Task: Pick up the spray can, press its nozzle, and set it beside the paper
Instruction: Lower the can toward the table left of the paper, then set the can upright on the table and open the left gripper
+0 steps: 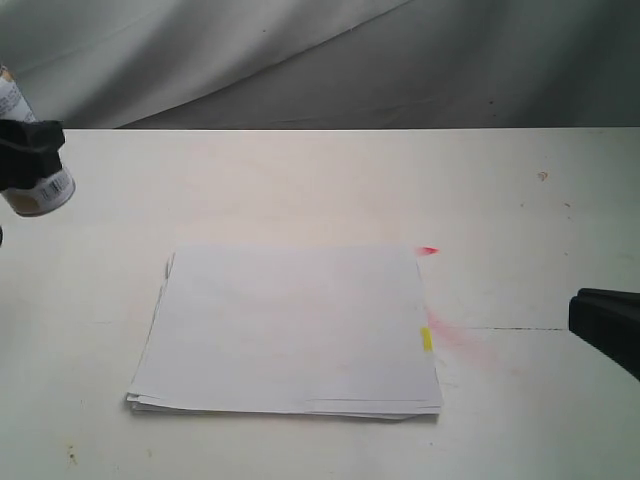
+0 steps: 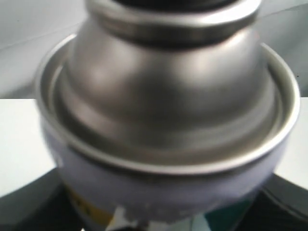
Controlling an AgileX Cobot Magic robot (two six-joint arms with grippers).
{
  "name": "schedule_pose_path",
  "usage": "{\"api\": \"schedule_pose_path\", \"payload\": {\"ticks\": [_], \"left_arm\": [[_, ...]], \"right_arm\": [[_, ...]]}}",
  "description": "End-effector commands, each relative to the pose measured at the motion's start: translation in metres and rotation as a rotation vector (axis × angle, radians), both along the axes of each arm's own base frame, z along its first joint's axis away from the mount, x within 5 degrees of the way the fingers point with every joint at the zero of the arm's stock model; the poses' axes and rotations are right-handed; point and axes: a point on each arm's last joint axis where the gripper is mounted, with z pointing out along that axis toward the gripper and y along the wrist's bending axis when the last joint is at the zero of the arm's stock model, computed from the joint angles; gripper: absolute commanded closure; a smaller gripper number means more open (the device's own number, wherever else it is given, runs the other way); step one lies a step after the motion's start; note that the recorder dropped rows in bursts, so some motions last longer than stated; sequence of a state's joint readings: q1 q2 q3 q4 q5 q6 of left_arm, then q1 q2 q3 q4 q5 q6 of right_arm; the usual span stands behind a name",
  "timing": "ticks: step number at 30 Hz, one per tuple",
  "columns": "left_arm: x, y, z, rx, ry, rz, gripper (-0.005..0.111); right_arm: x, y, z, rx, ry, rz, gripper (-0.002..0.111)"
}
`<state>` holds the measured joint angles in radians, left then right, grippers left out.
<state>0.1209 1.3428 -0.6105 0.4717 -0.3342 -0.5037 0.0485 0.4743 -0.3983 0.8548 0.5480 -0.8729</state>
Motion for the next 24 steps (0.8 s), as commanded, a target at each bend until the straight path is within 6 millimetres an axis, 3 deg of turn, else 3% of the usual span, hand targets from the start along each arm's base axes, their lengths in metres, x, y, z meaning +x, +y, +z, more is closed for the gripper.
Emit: {"api": "schedule_pose_path", "payload": {"ticks": [1,6,9,24], "left_arm": [[0.007,-0.002,-0.021,-0.012,-0.141,-0.034,0.107],[0.021,0.002,-0.064,0.045,-0.115,-0.016,0.107],[0.024,0.003,-0.078,0.035,-0.072,-0.018,0.107],[0.026,0.005,-0.126,0.002,0.1,0.013,0.107]], "right_arm": [[0.0,0.0,-0.001,0.011,-0.003,-0.009,0.108],[0.0,0.0,-0.001,0.011,-0.003,-0.009,0.108],[0.0,0.0,-0.001,0.011,-0.003,-0.009,0.108],[0.0,0.0,-0.001,0.011,-0.003,-0.009,0.108]]}}
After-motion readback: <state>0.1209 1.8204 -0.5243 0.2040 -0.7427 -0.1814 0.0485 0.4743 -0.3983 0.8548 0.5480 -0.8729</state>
